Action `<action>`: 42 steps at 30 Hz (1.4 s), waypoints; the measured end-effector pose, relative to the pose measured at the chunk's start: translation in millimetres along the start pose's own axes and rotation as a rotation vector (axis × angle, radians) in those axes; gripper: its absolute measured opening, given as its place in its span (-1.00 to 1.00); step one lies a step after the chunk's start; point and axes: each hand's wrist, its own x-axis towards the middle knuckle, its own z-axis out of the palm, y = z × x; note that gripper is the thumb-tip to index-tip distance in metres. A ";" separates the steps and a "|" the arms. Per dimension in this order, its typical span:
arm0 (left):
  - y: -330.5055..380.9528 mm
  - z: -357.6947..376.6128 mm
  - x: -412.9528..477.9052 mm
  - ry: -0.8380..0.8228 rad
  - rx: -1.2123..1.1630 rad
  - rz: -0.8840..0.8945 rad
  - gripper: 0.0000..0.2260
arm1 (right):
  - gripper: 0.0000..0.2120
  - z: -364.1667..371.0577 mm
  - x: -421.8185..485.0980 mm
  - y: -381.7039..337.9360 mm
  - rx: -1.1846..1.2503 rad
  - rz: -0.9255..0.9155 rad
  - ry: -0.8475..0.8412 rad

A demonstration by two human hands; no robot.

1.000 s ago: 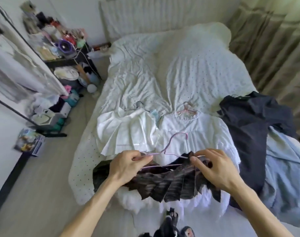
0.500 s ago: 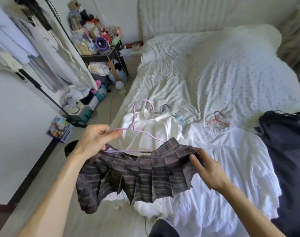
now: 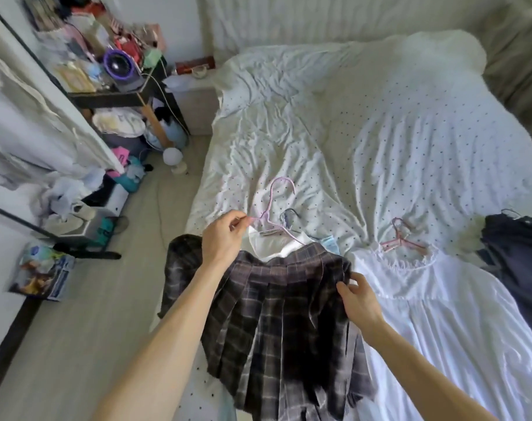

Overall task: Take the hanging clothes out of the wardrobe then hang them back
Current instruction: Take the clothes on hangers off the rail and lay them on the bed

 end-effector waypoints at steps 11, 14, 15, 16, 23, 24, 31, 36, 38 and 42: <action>-78.5 116.9 171.7 -0.124 0.101 -0.043 -0.79 | -0.33 52.2 117.8 -6.9 0.030 0.125 0.036; -106.1 150.0 174.4 -0.148 0.358 -0.048 -0.78 | -0.15 65.4 124.6 21.0 -0.242 0.149 0.005; -113.9 160.6 165.0 -0.201 0.453 -0.051 -0.71 | -0.11 68.2 123.2 34.2 -0.349 0.180 0.001; -120.9 169.5 150.4 -0.266 0.527 -0.046 -0.63 | -0.08 70.2 120.3 49.4 -0.425 0.218 0.001; -150.2 202.2 1.0 -0.691 0.613 0.080 -0.35 | -0.09 82.8 84.6 117.0 -0.648 0.280 -0.079; -154.0 203.3 -14.1 -0.768 0.639 0.038 -0.34 | -0.10 84.4 82.1 118.9 -0.664 0.241 -0.102; -141.8 184.2 -25.7 -1.078 0.803 -0.149 -0.29 | -0.31 65.3 66.5 92.3 -0.670 0.228 -0.345; -88.6 165.5 -11.6 -1.087 0.852 -0.139 -0.40 | -0.53 13.4 35.4 59.5 -0.671 0.184 -0.289; -57.9 162.6 -15.7 -1.058 0.832 -0.055 -0.41 | -0.56 -15.6 15.8 47.8 -0.658 0.115 -0.188; 25.1 166.5 -35.3 -1.003 0.752 0.199 -0.42 | -0.58 -86.4 -32.9 37.4 -0.661 -0.074 0.068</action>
